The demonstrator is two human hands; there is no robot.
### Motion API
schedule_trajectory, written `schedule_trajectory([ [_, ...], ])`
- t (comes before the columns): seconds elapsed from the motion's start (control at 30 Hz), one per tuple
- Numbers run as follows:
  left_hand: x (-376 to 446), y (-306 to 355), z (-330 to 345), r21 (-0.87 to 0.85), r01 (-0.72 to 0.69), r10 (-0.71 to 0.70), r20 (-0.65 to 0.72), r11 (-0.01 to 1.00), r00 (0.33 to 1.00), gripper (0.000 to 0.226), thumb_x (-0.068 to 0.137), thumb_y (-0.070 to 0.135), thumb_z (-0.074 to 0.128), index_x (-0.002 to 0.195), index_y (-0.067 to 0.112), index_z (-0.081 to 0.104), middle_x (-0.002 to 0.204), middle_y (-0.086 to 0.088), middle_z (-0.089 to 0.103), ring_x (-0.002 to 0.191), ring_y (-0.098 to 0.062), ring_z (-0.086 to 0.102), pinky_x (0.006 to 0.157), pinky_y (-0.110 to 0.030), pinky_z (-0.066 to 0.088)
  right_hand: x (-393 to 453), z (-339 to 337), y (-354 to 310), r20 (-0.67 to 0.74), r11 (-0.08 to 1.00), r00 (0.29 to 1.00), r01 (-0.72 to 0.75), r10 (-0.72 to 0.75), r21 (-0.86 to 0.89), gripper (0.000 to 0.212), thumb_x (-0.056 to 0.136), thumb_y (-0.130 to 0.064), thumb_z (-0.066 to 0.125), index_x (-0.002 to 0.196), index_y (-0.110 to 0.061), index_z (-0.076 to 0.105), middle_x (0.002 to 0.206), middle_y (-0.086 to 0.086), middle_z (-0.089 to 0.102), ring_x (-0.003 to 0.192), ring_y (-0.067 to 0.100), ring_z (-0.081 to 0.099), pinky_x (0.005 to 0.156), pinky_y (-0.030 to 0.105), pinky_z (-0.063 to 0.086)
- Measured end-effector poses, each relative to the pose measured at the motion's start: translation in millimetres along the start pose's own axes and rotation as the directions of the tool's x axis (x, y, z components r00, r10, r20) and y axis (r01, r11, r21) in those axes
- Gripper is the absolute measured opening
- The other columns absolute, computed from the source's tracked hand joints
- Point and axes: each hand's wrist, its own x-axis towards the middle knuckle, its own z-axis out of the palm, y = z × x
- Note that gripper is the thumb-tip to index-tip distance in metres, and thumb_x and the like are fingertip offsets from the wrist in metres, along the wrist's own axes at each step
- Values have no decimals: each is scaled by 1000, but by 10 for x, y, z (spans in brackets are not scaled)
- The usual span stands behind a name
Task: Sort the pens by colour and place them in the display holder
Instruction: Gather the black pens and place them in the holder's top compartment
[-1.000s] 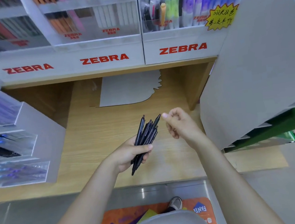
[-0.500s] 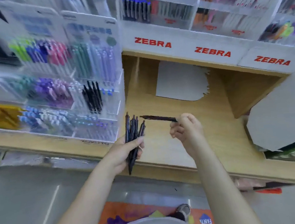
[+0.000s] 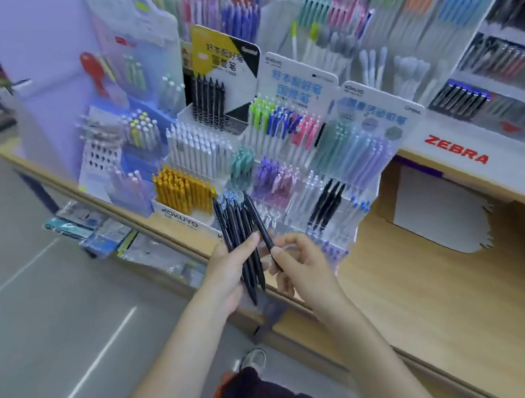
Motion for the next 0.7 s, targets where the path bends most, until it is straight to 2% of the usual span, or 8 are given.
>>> schedule_trajectory([
  [0.1, 220, 308, -205, 23, -40, 40, -15, 999, 999, 17, 93, 11, 62, 109, 11, 67, 104, -9, 76, 90, -25, 72, 66, -35, 54, 343, 306, -65, 46, 998, 998, 40, -38, -47, 4, 101, -14, 51, 97, -16, 51, 64, 5, 59, 44, 19, 46, 40, 22, 35],
  [0.3, 880, 959, -518, 139, -44, 58, -97, 989, 994, 23, 86, 14, 70, 108, 6, 70, 105, -12, 75, 96, -33, 70, 74, -42, 57, 1211, 743, -268, 93, 994, 993, 80, -72, -80, 7, 98, -16, 57, 92, -11, 56, 57, 1, 63, 42, 16, 51, 42, 23, 37],
  [0.4, 1181, 1363, -616, 259, -30, 62, -116, 966, 991, 10, 87, 12, 73, 95, 18, 75, 97, -4, 78, 96, -25, 72, 83, -40, 57, 1654, 874, -511, 28, 994, 994, 103, -102, -38, 18, 97, -23, 60, 88, -9, 64, 66, 4, 66, 50, 14, 56, 50, 29, 45],
  [0.47, 1389, 1599, -653, 345, -41, 80, -98, 938, 992, 14, 85, 13, 76, 97, 19, 75, 98, -4, 77, 99, -24, 72, 90, -41, 56, 1935, 955, -711, -38, 990, 989, 142, -142, 5, 15, 94, -27, 64, 88, -13, 66, 74, 5, 68, 57, 15, 60, 55, 31, 49],
  [0.6, 1729, 1879, -666, 459, -65, 77, -7, 886, 997, 18, 84, 12, 77, 96, 23, 70, 88, 7, 78, 89, -13, 73, 77, -26, 55, 2340, 1049, -1039, -183, 986, 971, 164, -154, 39, 17, 89, -24, 71, 96, -10, 63, 81, 12, 66, 56, 14, 61, 52, 25, 51],
  [0.7, 1960, 2011, -722, 528, -49, 49, 14, 848, 999, 18, 82, 20, 80, 95, 22, 70, 84, 6, 76, 83, -15, 72, 75, -28, 56, 2514, 1078, -1173, -235, 984, 957, 177, -172, 0, 11, 92, -17, 67, 93, -6, 64, 78, 16, 66, 55, 13, 61, 54, 23, 52],
])
